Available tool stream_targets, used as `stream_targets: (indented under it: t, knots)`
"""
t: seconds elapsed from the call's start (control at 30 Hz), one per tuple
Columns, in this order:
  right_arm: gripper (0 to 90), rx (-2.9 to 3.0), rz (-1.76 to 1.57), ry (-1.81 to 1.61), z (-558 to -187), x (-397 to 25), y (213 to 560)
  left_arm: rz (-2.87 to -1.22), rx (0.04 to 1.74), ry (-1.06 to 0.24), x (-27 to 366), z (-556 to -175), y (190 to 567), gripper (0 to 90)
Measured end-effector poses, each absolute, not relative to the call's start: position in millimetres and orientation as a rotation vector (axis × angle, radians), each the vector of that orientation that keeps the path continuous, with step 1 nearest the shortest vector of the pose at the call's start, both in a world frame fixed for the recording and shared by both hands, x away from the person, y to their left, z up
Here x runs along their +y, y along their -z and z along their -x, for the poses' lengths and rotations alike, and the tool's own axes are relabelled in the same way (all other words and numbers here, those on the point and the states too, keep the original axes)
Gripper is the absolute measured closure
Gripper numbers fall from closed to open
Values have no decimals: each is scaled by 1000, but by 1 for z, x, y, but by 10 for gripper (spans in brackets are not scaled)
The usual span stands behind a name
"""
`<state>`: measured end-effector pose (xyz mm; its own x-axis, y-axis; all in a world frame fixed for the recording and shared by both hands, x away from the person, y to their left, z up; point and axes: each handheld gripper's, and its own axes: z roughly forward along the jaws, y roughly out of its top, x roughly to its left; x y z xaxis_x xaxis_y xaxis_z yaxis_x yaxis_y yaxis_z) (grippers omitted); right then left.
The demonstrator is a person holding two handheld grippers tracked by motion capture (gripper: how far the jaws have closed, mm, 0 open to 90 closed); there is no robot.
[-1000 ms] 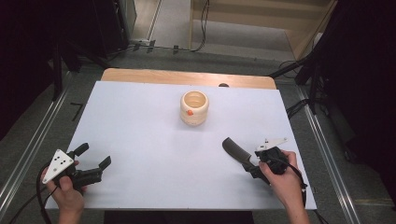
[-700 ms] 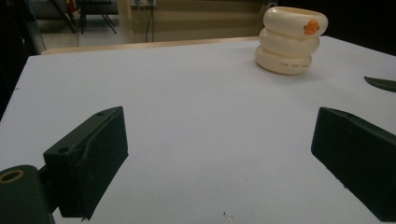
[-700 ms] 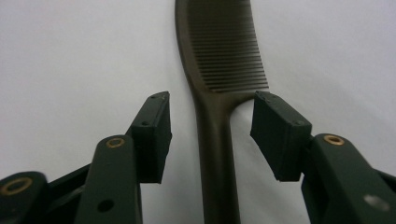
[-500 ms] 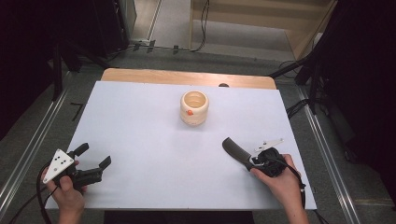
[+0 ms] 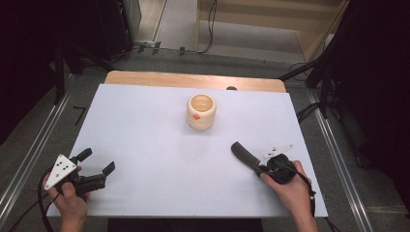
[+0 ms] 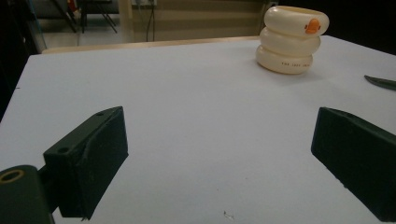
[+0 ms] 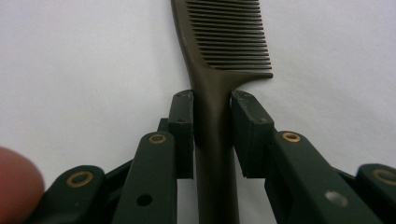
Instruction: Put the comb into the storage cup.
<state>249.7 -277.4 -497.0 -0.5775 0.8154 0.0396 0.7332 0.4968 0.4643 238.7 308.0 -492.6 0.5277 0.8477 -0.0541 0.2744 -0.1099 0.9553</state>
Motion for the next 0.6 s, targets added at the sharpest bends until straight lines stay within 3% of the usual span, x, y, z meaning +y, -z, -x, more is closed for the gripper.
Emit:
stream_targets:
  t: [0.6]
  knots:
    - [704, 2521, -1292, -810, -246, -286, 494, -1670, 989, -616, 308, -242, 488, 38]
